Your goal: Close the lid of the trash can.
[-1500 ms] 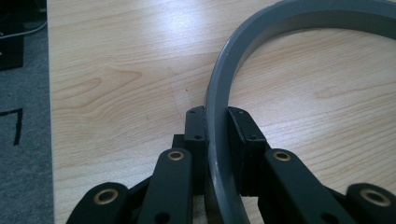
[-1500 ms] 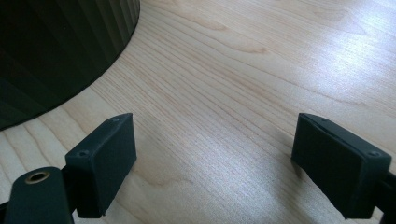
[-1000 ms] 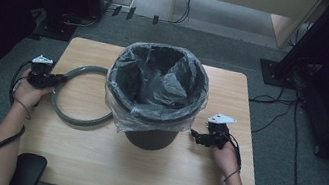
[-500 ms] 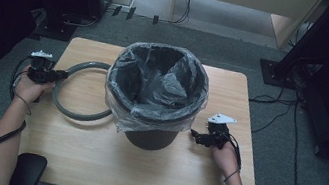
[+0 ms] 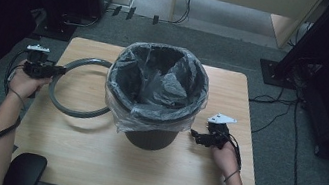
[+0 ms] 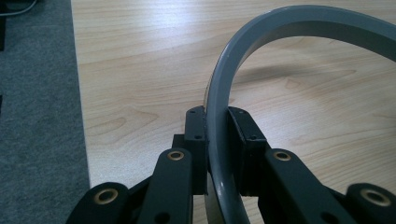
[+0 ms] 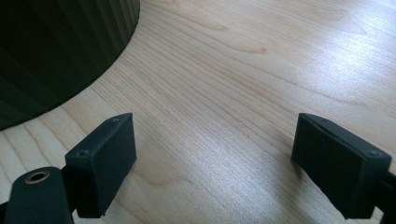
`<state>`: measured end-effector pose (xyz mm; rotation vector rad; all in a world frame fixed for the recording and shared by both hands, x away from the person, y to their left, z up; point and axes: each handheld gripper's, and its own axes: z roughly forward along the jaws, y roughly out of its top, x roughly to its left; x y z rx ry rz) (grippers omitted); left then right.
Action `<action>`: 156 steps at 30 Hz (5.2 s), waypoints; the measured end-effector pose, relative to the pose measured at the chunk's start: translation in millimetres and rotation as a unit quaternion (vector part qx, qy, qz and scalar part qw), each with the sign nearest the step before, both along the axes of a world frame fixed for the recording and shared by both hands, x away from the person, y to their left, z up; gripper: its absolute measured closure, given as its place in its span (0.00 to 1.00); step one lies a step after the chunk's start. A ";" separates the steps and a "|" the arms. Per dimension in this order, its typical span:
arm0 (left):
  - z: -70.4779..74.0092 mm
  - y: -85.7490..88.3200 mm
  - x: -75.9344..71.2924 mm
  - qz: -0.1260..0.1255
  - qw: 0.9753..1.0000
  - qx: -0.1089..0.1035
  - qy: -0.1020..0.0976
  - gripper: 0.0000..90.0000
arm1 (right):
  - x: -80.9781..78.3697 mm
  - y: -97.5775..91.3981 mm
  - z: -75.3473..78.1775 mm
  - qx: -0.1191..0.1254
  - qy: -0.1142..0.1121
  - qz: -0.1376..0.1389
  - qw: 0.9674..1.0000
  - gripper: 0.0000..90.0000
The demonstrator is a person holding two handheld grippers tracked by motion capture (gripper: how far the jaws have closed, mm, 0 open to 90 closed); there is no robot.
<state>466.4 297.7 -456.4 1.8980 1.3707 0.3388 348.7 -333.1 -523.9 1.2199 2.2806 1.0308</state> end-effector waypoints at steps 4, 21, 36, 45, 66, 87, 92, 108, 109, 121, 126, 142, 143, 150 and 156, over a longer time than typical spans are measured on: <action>7.5 0.2 0.1 -0.004 1.000 0.007 -0.001 0.88 | 0.0 0.0 0.0 0.000 0.000 0.000 1.000 0.15; 36.6 -3.3 3.3 -0.017 1.000 0.017 0.004 0.87 | -0.5 0.1 0.1 -0.001 0.000 0.000 1.000 0.15; 59.9 -2.0 4.5 -0.020 1.000 0.018 0.008 0.87 | -0.9 0.4 0.1 -0.001 0.000 0.000 1.000 0.15; 70.8 -3.0 4.1 -0.028 0.999 0.018 0.007 0.87 | -1.1 0.4 0.1 -0.001 0.000 0.000 1.000 0.15; 103.2 -1.4 5.4 -0.030 0.999 0.020 0.012 0.87 | -1.7 0.5 0.3 -0.002 0.001 0.001 1.000 0.15; 144.5 10.0 5.3 -0.020 1.000 0.022 0.009 0.87 | -2.2 0.8 0.3 -0.001 0.003 0.002 1.000 0.15; 154.8 13.0 5.3 -0.016 1.000 0.021 0.010 0.87 | -2.2 0.8 0.3 -0.001 0.003 0.001 1.000 0.15; 181.9 14.4 4.6 -0.008 1.000 0.016 0.006 0.87 | -2.2 0.8 0.3 -0.001 0.003 0.001 1.000 0.15; 184.3 14.1 4.6 -0.009 1.000 0.016 0.005 0.87 | -2.2 0.8 0.3 -0.001 0.003 0.001 1.000 0.15; 210.7 8.2 3.5 -0.017 1.000 0.014 0.004 0.87 | -2.2 0.8 0.3 -0.001 0.003 0.002 1.000 0.15; 221.1 4.5 3.3 -0.022 1.000 0.011 0.000 0.87 | -2.2 0.8 0.3 -0.001 0.003 0.001 1.000 0.15; 235.4 -31.7 10.4 -0.056 0.998 0.009 -0.017 0.87 | -2.2 0.8 0.3 -0.001 0.003 0.001 1.000 0.15; 236.7 -33.4 10.8 -0.059 0.998 0.010 -0.017 0.87 | -2.2 0.8 0.3 -0.001 0.003 0.002 1.000 0.15; 242.0 -46.6 12.0 -0.071 0.997 0.011 -0.024 0.87 | -2.2 0.8 0.3 -0.001 0.003 0.001 1.000 0.15; 237.3 -57.6 14.6 -0.081 0.996 0.008 -0.024 0.87 | -2.1 0.8 0.3 -0.001 0.002 0.002 1.000 0.15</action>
